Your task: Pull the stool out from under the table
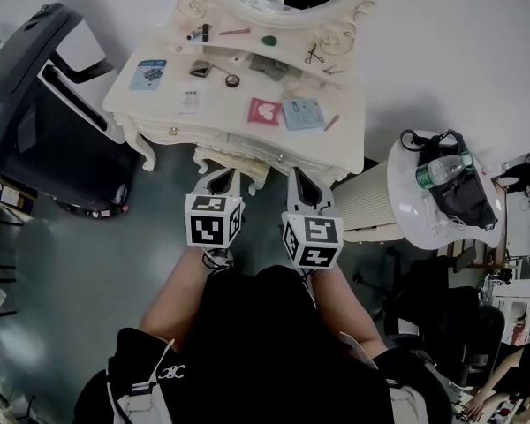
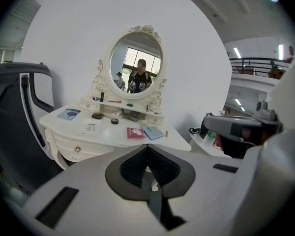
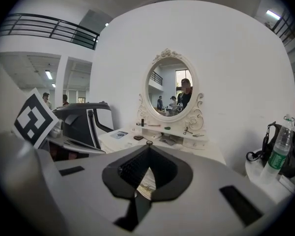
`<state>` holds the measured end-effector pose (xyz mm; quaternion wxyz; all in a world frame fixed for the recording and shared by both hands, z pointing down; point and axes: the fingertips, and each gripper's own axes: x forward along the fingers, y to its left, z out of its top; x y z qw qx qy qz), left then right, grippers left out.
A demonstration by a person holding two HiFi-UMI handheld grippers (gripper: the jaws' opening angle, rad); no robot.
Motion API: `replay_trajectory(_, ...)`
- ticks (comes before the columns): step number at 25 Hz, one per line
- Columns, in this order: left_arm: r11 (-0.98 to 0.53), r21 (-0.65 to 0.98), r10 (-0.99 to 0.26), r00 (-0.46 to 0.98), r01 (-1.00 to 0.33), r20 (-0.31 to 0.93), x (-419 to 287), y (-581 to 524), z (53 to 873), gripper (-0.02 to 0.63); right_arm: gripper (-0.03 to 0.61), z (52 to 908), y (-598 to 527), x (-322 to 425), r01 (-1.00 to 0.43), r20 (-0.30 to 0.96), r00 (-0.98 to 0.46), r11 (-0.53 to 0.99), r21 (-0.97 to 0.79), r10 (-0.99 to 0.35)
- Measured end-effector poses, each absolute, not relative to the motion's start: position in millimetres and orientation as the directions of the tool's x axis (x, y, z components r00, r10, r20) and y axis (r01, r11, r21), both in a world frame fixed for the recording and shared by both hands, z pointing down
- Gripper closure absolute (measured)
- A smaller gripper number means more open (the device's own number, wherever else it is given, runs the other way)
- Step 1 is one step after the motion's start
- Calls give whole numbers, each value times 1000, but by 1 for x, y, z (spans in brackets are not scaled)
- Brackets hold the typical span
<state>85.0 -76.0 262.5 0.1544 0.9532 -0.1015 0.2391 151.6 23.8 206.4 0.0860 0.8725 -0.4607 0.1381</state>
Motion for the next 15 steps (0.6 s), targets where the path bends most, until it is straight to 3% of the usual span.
replay_trajectory(15,-806,396,-116,773,-440,623,100,-77,371,612,572,295,5,174,-916,532,353,-400,29,-770)
